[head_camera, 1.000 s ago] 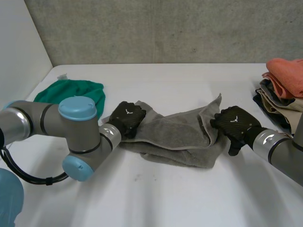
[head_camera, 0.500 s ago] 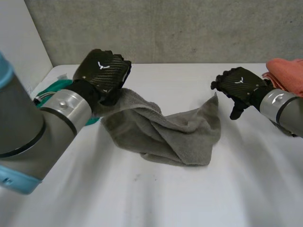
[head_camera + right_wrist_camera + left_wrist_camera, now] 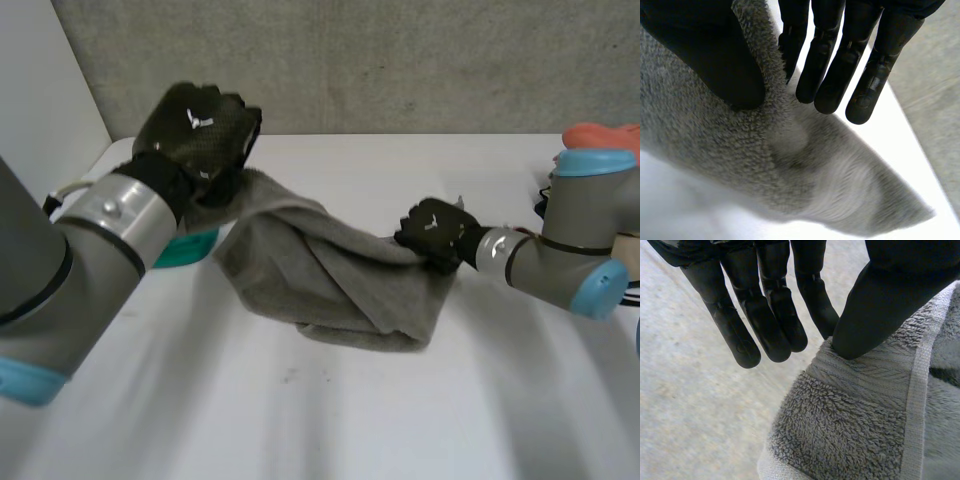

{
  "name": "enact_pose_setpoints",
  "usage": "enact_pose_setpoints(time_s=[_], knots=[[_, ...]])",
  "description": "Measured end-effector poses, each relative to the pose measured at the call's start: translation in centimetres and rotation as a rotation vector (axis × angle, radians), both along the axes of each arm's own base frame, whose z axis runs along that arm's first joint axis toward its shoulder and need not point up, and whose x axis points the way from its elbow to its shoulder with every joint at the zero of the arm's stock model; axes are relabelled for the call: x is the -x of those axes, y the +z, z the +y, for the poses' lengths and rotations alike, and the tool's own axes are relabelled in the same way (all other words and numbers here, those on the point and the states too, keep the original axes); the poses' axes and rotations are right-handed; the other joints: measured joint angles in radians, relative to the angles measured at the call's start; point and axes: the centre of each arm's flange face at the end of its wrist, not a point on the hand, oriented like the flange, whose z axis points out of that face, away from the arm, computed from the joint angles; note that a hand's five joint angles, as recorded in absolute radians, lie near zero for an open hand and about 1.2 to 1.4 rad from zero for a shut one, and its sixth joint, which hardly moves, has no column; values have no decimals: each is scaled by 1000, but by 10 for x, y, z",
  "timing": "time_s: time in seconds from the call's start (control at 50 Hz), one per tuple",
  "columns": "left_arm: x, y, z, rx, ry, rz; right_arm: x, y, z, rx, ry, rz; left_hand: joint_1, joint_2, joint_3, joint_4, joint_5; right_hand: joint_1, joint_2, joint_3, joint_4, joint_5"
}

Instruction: Fold the laundry.

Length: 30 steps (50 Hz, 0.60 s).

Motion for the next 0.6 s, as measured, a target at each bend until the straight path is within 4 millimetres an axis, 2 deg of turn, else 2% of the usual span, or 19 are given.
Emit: enact_pose_setpoints(time_s=[0.04, 0.1, 0.18, 0.2, 0.24, 0.28, 0.3, 0.32, 0.34, 0.4, 0.48, 0.5, 0.56, 0.6], knots=[[3, 7, -10, 33, 10, 17, -4, 9, -8, 60, -33, -21, 0, 0, 0, 0, 0, 0, 0, 1, 1, 0], [7, 21, -29, 93, 38, 51, -11, 38, -25, 198, -120, -96, 0, 1, 1, 1, 0, 0, 0, 1, 1, 0], [4, 55, -71, 225, 143, 133, -12, 113, -46, 454, -279, -329, 0, 2, 2, 4, 0, 0, 0, 1, 1, 6], [2, 61, -77, 247, 163, 148, -11, 128, -48, 494, -302, -377, 0, 2, 2, 4, 0, 0, 0, 1, 1, 6], [-6, 86, -97, 330, 236, 206, -4, 175, -47, 611, -363, -535, 5, 2, 2, 4, 7, 0, 0, 1, 1, 6], [-12, 102, -107, 383, 280, 245, 2, 203, -42, 672, -392, -631, 8, 2, 2, 4, 26, 0, 0, 1, 1, 6], [-13, 106, -109, 398, 292, 257, 4, 210, -40, 684, -398, -653, 8, 2, 2, 4, 30, 0, 0, 1, 1, 7], [-18, 117, -113, 436, 320, 288, 9, 230, -31, 719, -413, -714, 8, 2, 2, 4, 30, 0, 0, 1, 1, 7], [-19, 120, -114, 447, 328, 298, 11, 235, -27, 726, -417, -729, 8, 2, 2, 4, 30, 0, 0, 1, 1, 10], [-21, 122, -115, 459, 343, 315, 16, 244, -14, 722, -427, -746, 8, 2, 2, 4, 30, 0, 0, 1, 1, 15], [-21, 96, -110, 388, 338, 273, 21, 220, 1, 635, -442, -685, 8, 2, 2, 4, 30, 7, 0, 1, 2, 19], [-21, 87, -107, 362, 334, 257, 22, 212, 4, 609, -445, -666, 8, 2, 2, 4, 30, 7, 0, 1, 2, 19], [-21, 35, -90, 221, 300, 166, 27, 165, 21, 467, -460, -559, 8, 2, 2, 4, 30, 9, 0, 1, 2, 19], [-20, 11, -80, 154, 276, 125, 29, 147, 28, 417, -465, -520, 8, 3, 3, 4, 30, 9, 0, 1, 2, 19]])
